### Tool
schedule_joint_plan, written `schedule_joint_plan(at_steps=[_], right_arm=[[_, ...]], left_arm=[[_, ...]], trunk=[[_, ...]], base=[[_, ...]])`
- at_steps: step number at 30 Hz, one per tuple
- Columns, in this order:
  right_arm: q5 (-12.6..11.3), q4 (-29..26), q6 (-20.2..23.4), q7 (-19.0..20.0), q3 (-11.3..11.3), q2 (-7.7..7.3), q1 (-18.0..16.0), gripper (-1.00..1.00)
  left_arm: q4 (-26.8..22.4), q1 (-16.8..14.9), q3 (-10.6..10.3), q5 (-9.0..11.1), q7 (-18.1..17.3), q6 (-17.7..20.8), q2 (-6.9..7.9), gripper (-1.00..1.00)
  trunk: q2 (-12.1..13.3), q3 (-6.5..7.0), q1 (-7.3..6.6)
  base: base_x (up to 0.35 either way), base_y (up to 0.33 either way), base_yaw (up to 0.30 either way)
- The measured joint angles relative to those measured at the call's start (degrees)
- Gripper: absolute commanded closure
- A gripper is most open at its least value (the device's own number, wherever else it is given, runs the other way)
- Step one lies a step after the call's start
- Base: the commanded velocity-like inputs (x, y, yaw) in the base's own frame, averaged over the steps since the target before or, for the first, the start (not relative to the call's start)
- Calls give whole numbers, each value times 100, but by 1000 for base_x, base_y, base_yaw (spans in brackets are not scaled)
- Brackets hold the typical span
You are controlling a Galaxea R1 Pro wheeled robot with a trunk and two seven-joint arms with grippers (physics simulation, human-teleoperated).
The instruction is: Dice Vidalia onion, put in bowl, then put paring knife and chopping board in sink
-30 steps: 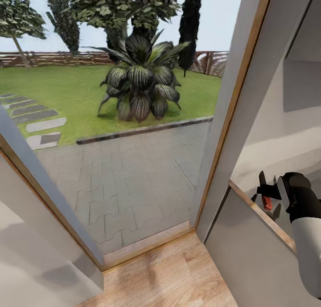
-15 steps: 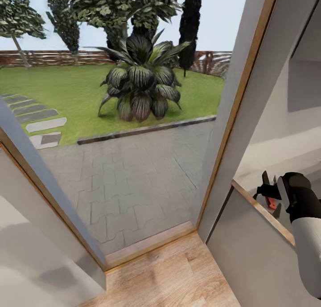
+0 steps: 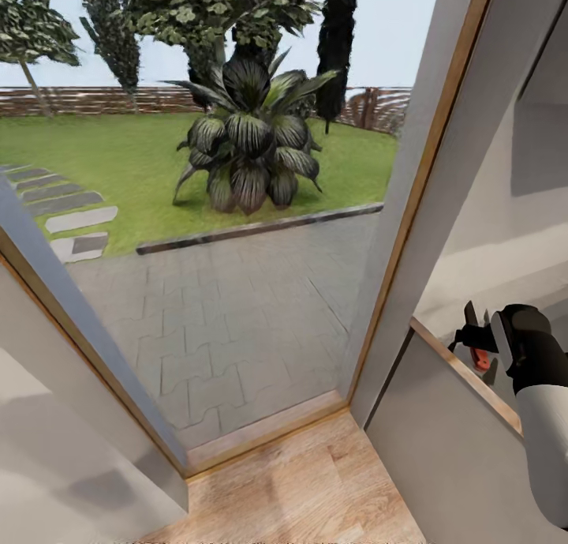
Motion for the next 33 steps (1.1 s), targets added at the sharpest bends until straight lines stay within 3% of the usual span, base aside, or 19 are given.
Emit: schedule_joint_plan(at_steps=[33], right_arm=[[15, -58, 0, -5, -1, 0, 0, -100]], left_arm=[[0, 0, -1, -1, 0, 0, 0, -100]], trunk=[[0, -33, 1]], base=[[0, 0, 0]])
